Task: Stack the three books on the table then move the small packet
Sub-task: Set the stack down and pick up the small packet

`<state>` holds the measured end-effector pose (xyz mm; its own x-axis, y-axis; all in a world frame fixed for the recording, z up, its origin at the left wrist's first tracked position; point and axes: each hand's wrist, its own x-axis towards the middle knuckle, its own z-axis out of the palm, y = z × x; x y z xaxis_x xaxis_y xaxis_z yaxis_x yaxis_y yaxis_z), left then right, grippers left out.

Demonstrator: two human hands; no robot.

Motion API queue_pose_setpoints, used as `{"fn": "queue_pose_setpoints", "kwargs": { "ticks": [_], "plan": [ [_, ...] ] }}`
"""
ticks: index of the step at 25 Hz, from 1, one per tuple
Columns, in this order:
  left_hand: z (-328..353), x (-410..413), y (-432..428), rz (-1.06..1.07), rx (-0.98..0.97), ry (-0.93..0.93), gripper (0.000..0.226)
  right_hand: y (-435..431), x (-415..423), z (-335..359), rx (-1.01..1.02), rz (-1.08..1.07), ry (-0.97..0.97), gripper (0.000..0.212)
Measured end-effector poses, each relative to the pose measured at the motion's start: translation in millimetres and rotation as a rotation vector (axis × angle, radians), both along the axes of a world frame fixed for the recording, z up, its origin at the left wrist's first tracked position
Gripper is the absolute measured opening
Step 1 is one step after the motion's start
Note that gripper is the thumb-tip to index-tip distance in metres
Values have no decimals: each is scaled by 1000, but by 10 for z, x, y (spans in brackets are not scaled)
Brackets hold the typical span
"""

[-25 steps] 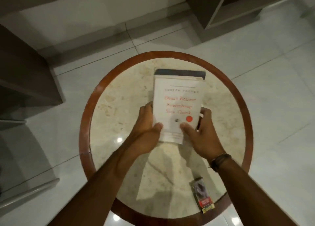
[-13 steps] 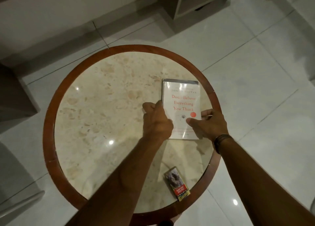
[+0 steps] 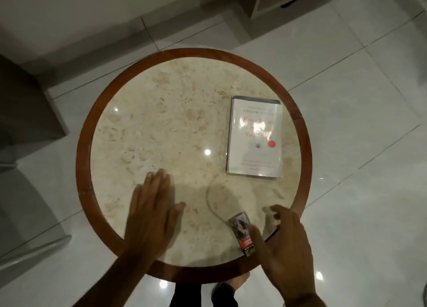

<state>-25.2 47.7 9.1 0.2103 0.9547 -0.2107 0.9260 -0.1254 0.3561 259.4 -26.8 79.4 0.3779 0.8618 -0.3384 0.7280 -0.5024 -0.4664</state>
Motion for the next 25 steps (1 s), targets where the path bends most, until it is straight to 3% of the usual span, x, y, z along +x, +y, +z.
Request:
{"fn": "queue_pose_setpoints", "kwargs": {
  "ticks": [4,9,15,19,25],
  "plan": [
    [-151,-326,-130,13,6,118,68,-289,-183,-74,-160,134,-83,74],
    [-291,-339,-218,7,58,107,68,-102,-411,-40,-123,163,-9,62],
    [-338,-383,-221,13,62,97,68,1109,-1201,-85,73,274,81,63],
    [-345,-369,-197,20,31,127,68,2045,-1722,-246,65,279,77,70],
    [-358,-378,-199,14,-2,154,70,2375,-2040,-442,69,288,-50,70]
  ]
}}
